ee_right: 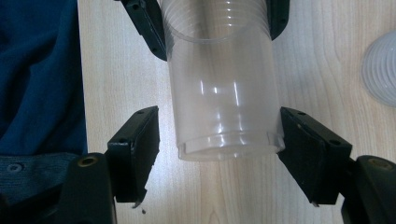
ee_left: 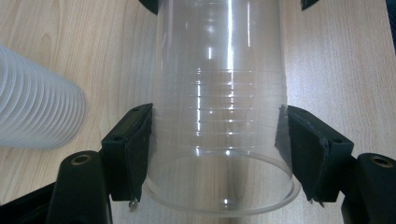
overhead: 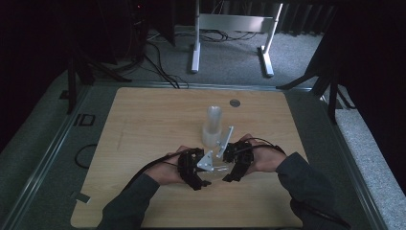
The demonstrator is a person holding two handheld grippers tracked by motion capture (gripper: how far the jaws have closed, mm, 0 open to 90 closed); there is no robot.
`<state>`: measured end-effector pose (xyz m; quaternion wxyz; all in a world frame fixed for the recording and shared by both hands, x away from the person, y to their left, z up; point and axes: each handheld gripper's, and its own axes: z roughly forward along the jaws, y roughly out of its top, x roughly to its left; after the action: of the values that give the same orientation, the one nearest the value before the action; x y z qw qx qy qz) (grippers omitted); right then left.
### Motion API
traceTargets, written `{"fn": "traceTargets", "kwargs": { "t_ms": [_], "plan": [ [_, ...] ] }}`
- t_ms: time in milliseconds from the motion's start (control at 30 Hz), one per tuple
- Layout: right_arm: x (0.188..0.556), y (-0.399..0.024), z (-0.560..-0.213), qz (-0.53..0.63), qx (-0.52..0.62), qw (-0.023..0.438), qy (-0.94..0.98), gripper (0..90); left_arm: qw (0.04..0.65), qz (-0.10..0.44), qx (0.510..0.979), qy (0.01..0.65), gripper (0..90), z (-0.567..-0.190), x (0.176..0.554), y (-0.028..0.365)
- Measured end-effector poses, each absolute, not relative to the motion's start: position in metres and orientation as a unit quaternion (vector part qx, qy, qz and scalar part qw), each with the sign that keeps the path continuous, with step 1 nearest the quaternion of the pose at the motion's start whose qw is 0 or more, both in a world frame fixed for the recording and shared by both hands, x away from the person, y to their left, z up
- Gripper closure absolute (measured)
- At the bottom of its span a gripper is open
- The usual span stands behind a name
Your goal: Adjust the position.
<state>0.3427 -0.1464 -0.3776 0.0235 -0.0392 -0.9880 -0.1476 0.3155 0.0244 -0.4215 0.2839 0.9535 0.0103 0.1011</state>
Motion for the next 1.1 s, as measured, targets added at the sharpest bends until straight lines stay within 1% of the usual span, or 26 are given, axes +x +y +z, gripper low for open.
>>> {"fn": "traceTargets", "kwargs": {
  "t_ms": [200,333,667,900,1100],
  "plan": [
    [0.3435,-0.1445,-0.3802,-0.143,-0.041,0.025,-0.989,32.7,0.291,0.099,0.952,0.013,29.7,-0.4207,0.3151,0.0245],
    [0.3444,-0.1438,-0.381,-0.141,-0.042,0.02,-0.989,36.8,0.287,0.102,0.952,0.01,29.5,-0.4199,0.3152,0.0247],
    [0.346,-0.1426,-0.384,-0.14,-0.044,0.019,-0.989,37.2,0.285,0.109,0.952,0.009,29.5,-0.4204,0.3155,0.024],
    [0.3459,-0.1434,-0.3853,-0.14,-0.044,0.02,-0.989,40.5,0.284,0.107,0.953,0.007,29.1,-0.4212,0.3153,0.0237],
    [0.3464,-0.1445,-0.3858,-0.143,-0.044,0.019,-0.989,41.2,0.286,0.109,0.952,0.005,27.9,-0.421,0.3154,0.0239]
  ]
}}
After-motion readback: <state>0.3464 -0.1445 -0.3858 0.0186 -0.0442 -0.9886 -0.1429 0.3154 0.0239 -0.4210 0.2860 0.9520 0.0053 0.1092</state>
